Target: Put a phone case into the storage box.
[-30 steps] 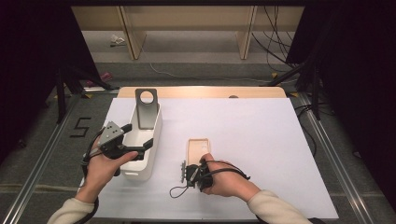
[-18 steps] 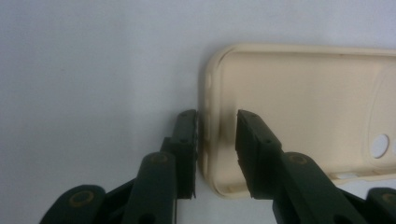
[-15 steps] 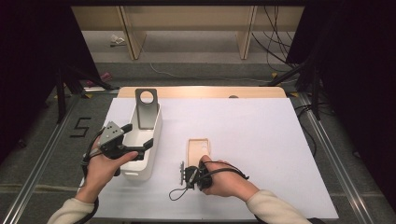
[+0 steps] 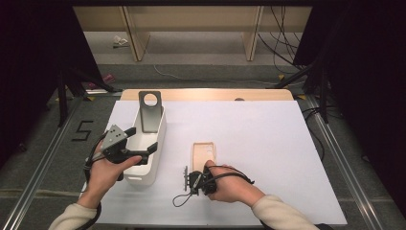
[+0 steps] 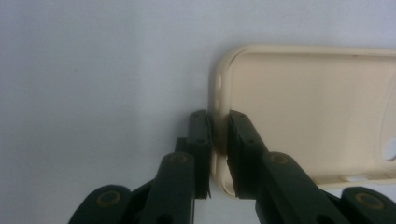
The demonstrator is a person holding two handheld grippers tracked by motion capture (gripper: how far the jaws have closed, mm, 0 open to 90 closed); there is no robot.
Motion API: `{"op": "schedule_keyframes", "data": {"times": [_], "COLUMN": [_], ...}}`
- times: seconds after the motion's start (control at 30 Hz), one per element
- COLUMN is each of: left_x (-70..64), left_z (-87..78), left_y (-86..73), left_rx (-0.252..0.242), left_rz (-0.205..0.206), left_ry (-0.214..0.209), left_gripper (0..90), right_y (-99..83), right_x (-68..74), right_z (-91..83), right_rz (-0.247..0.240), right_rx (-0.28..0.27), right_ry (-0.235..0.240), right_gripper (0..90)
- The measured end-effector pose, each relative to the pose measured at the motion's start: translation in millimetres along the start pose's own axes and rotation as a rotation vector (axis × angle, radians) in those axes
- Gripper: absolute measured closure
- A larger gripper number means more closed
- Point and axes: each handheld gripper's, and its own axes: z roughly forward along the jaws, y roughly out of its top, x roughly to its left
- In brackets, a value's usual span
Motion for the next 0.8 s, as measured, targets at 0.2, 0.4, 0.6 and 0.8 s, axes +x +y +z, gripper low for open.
{"op": "schedule_keyframes", "data": {"times": [0.2,0.4,0.6,0.8], "left_x": [-0.2,0.5,0.7,1.3], "left_z": [0.1,-0.1,-0.3,-0.7], "left_y": [0.0,-0.2,0.0,0.0], "left_rx": [0.000,0.000,-0.001,-0.003], "left_rz": [0.000,0.000,0.001,0.000], "left_ry": [0.000,0.002,0.003,0.004], "left_gripper": [3.4,3.6,3.7,3.9], "right_y": [0.0,0.2,-0.2,-1.9], "right_x": [-1.1,-0.5,-0.1,-0.2], "right_z": [0.0,0.2,-0.2,-0.4], "right_rz": [0.008,0.008,0.000,-0.010], "right_rx": [0.004,0.004,0.003,-0.006], "right_ry": [0.000,-0.001,-0.003,-0.004], "right_gripper": [84.6,84.8,85.4,85.9]}}
